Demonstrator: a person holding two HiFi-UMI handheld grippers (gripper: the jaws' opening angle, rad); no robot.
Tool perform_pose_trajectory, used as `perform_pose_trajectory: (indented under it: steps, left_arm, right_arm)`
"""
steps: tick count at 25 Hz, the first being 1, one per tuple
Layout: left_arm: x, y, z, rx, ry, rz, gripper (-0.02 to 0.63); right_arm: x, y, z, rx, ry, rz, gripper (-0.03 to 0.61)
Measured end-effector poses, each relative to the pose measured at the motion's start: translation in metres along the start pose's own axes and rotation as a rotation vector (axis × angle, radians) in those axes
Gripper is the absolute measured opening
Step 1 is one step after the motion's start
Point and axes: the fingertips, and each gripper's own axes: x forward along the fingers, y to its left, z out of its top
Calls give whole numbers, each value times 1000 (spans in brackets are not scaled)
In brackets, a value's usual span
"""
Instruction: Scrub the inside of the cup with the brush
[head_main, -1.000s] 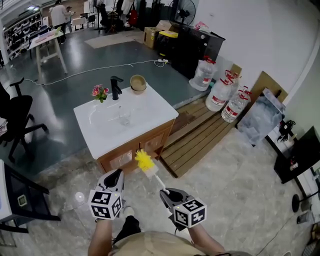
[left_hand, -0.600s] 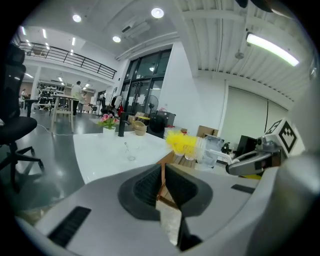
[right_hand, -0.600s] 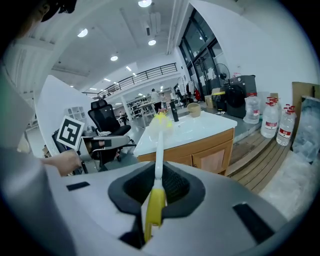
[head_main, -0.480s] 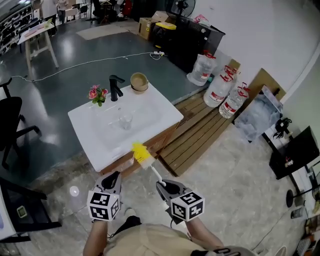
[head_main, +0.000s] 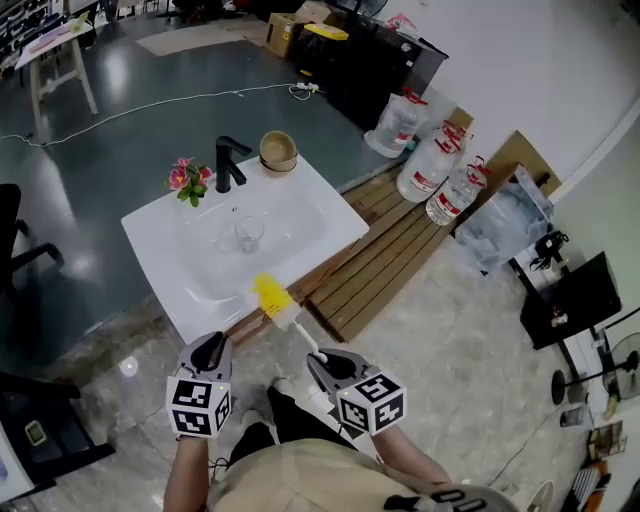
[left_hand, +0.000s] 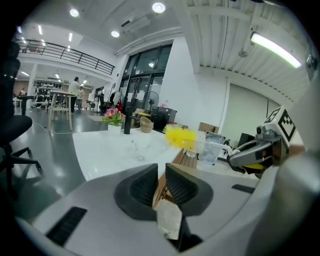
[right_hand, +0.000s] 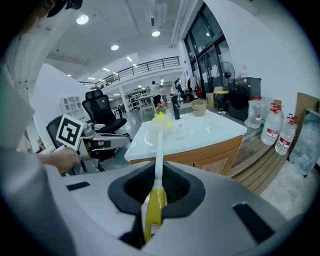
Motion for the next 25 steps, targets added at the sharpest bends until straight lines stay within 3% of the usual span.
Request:
perform_pose_trajectory:
  steps: [11, 25]
  left_arm:
    - [63, 37, 25, 15, 16, 13, 57]
    - [142, 80, 45, 45, 133, 27, 63]
  right_arm:
    - [55, -55, 54, -154, 32, -42, 49]
    - [145, -122, 99, -274, 200, 22, 49]
